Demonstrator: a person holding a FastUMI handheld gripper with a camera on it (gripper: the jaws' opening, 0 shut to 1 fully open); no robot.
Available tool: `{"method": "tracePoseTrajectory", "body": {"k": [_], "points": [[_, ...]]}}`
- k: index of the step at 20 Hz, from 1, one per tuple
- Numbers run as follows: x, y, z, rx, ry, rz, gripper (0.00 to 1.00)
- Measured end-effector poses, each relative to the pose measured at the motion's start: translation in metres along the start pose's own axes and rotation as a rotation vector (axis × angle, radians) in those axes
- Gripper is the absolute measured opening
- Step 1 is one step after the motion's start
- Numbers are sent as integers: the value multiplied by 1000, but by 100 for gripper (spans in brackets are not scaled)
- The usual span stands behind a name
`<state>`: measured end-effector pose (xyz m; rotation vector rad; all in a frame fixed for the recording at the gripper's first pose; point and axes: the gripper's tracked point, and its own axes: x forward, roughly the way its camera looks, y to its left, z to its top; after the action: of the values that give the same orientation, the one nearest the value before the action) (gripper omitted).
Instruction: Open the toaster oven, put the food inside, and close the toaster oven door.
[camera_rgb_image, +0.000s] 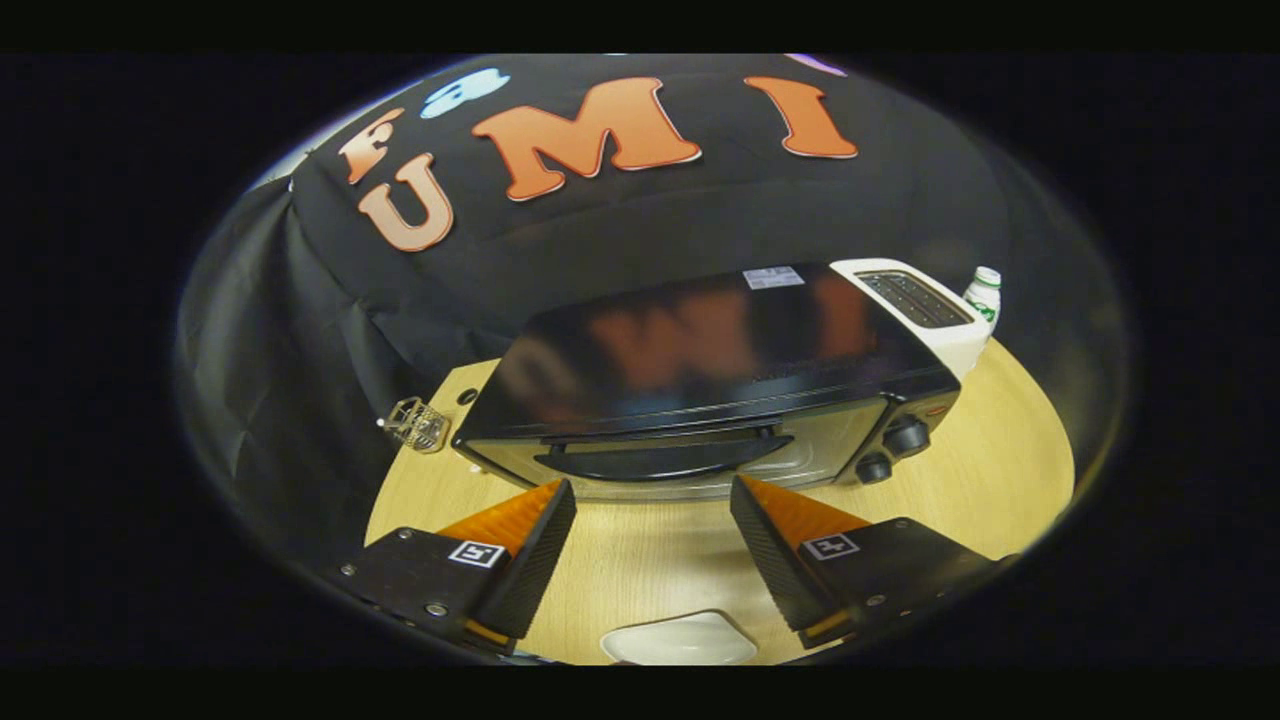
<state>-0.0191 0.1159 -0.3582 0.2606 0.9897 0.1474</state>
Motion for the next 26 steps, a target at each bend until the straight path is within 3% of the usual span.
{"method": "tracePoseTrajectory", "body": {"k": [14,26], "points": [[-174,-5,137,-166,-567,-23,93],[-289,-8,201,-194,-896,-45,95]]}}
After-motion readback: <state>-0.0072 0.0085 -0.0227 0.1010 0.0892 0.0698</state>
